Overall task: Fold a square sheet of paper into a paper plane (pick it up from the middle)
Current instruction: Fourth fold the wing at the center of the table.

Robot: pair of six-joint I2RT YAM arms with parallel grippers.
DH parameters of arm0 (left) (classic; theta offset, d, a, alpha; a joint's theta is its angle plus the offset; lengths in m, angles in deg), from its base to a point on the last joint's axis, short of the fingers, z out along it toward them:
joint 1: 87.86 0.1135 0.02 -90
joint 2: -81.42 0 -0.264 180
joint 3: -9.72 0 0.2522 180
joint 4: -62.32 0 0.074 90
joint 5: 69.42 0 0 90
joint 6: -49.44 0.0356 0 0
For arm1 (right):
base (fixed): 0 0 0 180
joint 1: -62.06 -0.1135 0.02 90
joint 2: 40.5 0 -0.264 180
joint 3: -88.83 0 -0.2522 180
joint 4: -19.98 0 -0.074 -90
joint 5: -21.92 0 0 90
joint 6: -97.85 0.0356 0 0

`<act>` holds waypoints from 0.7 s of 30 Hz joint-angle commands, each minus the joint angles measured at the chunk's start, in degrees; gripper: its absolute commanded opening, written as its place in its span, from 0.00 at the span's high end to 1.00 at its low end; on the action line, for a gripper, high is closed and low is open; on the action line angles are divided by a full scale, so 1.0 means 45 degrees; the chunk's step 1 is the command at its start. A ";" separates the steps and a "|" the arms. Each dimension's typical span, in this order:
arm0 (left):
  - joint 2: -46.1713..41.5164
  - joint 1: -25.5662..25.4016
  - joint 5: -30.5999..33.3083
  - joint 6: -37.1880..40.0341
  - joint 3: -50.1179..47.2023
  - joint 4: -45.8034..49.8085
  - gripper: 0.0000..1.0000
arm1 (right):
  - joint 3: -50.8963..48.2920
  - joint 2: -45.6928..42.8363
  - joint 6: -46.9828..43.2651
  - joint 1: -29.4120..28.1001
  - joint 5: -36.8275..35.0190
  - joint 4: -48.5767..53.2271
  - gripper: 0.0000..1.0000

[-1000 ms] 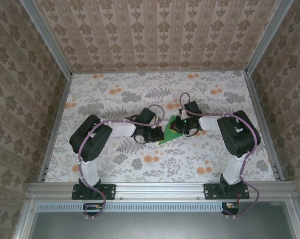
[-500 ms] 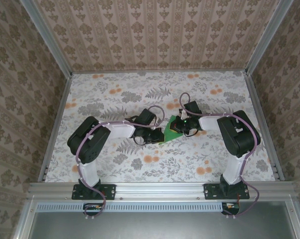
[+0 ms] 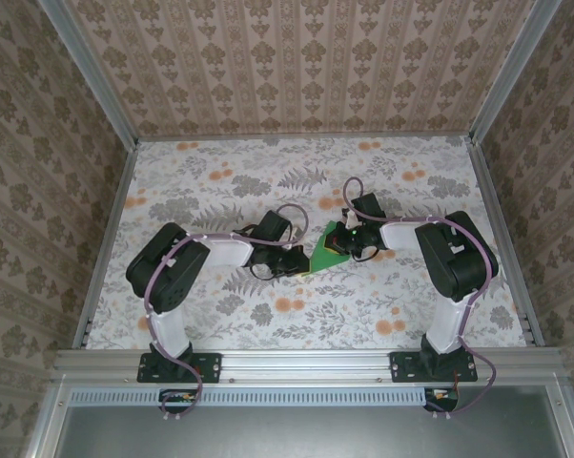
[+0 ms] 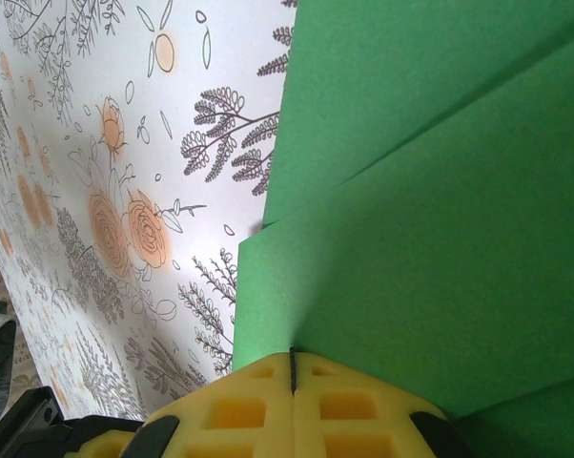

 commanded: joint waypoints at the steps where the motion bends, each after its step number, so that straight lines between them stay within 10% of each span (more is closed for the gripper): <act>1: -0.0412 0.0197 0.0084 0.0036 -0.0331 0.0586 0.92 | -0.0350 0.0874 -0.0293 0.0038 -0.1348 0.1714 1.00; 21: -0.0192 0.0058 0.0512 0.0257 -0.0267 0.1236 0.92 | -0.0301 0.0988 -0.0284 0.0059 -0.1387 0.1813 1.00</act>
